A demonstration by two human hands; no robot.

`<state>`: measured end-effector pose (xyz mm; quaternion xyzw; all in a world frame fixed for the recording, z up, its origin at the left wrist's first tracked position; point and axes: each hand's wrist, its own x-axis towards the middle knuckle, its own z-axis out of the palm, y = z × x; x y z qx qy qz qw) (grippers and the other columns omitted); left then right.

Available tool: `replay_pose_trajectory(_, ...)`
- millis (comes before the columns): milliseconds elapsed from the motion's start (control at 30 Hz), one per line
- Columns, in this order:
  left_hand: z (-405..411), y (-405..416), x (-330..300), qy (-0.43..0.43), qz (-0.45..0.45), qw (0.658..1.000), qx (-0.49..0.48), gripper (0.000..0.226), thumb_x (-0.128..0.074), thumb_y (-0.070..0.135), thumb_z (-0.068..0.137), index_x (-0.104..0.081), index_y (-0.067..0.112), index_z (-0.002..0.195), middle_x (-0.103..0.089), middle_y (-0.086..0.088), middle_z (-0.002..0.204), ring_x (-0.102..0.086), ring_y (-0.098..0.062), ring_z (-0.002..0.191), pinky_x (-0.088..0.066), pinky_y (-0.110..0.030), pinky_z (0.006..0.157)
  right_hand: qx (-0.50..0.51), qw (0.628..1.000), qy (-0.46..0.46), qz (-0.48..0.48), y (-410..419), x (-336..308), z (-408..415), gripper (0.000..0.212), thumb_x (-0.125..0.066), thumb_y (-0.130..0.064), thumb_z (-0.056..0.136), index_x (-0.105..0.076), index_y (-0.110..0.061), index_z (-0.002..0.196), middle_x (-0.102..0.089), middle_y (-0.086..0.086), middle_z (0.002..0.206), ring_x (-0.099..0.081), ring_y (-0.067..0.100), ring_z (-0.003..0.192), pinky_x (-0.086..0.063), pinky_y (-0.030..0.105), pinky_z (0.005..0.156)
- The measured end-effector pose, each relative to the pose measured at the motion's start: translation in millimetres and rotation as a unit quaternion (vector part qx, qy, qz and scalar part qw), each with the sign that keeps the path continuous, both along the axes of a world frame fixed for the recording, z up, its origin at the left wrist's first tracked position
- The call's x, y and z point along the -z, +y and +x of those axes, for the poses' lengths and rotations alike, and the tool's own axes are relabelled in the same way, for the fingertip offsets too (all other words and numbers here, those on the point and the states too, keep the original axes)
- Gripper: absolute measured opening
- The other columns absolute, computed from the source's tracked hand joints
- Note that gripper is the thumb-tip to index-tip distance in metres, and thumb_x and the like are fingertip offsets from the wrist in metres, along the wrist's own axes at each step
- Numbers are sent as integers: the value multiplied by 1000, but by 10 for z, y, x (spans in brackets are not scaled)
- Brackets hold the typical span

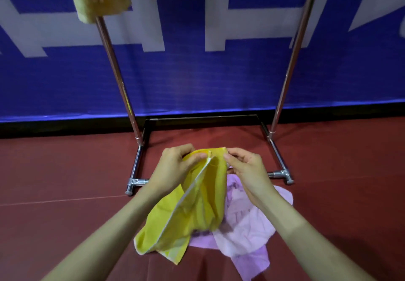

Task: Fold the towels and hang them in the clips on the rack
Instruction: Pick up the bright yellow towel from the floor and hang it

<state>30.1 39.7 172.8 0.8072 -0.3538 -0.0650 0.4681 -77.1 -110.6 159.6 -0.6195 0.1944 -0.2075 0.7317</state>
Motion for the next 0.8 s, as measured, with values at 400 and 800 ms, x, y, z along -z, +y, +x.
replay_pose_trajectory(400,399,-14,-3680,-120,37,992,19,44,-56,56,84,-57,15,68,-51,2,56,-46,-15,56,-43,-38,56,5,996,-31,-81,-79,-3684,350,19,-59,-1,88,-69,-15,80,-64,-5,63,-57,3,61,-48,17,59)
replay_pose_trajectory(800,195,175,-7544,-217,36,974,46,25,-54,47,89,-64,25,81,-56,8,64,-52,-5,61,-41,-26,56,17,991,-79,-106,-16,-7588,184,15,-61,-2,88,-65,-15,82,-61,0,72,-54,7,59,-45,17,51)
